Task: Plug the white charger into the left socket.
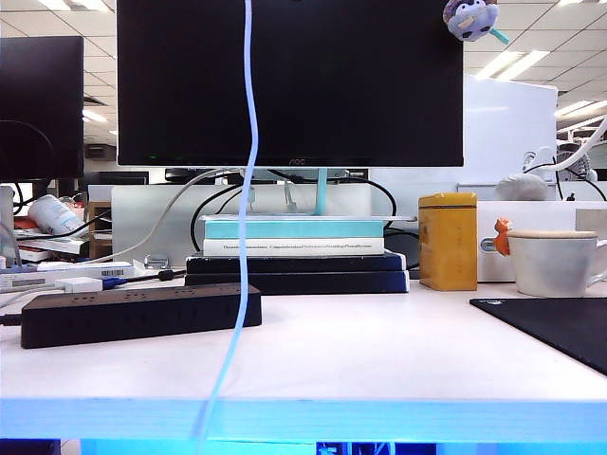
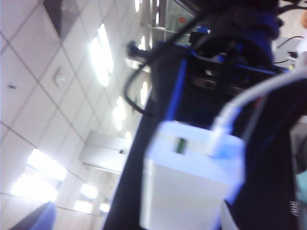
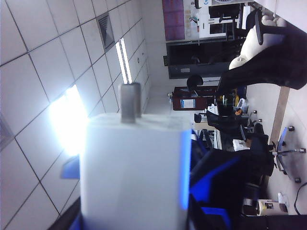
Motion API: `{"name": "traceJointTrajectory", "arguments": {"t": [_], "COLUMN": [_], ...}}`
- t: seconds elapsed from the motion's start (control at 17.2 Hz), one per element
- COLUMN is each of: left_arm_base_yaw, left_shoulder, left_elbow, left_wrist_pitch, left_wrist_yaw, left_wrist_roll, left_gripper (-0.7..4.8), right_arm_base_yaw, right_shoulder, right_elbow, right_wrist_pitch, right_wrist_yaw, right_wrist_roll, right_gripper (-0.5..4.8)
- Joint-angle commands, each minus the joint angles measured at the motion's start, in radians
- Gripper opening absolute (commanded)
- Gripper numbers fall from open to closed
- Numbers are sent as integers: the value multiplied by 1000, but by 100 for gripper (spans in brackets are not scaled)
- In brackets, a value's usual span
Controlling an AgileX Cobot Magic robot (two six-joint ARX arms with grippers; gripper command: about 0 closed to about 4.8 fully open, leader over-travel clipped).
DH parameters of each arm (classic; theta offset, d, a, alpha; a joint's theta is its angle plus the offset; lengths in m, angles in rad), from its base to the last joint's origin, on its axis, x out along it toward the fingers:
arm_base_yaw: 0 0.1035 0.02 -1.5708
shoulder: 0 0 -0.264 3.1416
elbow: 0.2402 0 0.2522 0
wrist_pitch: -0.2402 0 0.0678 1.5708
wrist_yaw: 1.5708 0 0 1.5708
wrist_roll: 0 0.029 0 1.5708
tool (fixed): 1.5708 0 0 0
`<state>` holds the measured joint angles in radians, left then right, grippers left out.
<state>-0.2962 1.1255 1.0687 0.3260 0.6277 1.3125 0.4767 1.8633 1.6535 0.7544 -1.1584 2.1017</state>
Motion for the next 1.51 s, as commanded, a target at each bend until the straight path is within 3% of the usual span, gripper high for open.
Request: {"name": "traceJointTrajectory", "arguments": {"t": [0.06, 0.64, 1.39, 1.45, 1.51], "left_arm_base_yaw": [0, -1, -8, -8, -8], "left_shoulder": [1, 10, 10, 10, 10], "left_elbow": [3, 3, 3, 3, 3], "left_wrist_pitch": [-65, -10, 3, 3, 0], "left_wrist_yaw": [3, 1, 28, 28, 29], "left_wrist_roll": [10, 133, 127, 127, 127], "left_gripper": [479, 479, 479, 464, 402], "right_arm_base_yaw": [7, 85, 81, 81, 81], "right_shoulder": [-35, -48, -46, -46, -46], "right_elbow": [6, 6, 6, 6, 6], "right_wrist_pitch": [40, 20, -3, -2, -3], "right_wrist_yaw": [14, -5, -6, -3, -4], "right_wrist_roll": [26, 27, 18, 18, 18], "right_gripper": [207, 206, 207, 207, 206]}}
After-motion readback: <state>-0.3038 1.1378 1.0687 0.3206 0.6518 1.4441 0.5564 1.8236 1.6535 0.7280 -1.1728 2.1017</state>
